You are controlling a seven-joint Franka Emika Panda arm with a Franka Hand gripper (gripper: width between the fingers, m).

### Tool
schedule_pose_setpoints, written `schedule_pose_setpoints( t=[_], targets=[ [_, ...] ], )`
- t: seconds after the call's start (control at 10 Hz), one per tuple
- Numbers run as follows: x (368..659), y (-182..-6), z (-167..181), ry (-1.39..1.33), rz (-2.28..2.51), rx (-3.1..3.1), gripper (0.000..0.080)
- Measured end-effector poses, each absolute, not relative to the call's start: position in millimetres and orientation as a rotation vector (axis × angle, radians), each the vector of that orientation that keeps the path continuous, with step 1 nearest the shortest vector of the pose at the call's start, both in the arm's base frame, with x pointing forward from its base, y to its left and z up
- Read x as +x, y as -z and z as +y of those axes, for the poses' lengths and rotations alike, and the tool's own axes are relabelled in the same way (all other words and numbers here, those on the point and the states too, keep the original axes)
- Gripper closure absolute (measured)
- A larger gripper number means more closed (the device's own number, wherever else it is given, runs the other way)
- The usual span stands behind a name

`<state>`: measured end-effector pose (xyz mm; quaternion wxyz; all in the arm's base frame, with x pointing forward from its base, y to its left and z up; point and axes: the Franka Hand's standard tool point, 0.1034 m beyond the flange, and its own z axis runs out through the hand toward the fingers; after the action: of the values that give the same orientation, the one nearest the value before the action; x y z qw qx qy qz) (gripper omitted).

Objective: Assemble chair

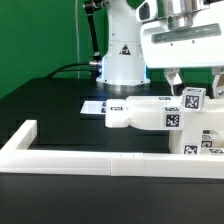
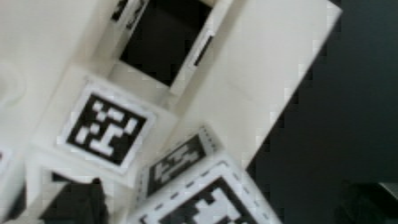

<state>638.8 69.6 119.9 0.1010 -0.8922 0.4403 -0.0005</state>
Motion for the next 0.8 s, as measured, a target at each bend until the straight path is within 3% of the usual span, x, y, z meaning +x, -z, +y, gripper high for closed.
schedule_pose_setpoints(
  t=[0.5, 0.7, 0.8],
  targets=[
    [637.7, -119.6, 67.2, 0.070, 0.639, -2.928, 0.0151],
    [637.7, -119.6, 67.0, 0.075, 0.588, -2.941, 0.0151],
    [637.7, -119.5, 67.1, 0.075, 0.588, -2.941, 0.0257]
  ],
)
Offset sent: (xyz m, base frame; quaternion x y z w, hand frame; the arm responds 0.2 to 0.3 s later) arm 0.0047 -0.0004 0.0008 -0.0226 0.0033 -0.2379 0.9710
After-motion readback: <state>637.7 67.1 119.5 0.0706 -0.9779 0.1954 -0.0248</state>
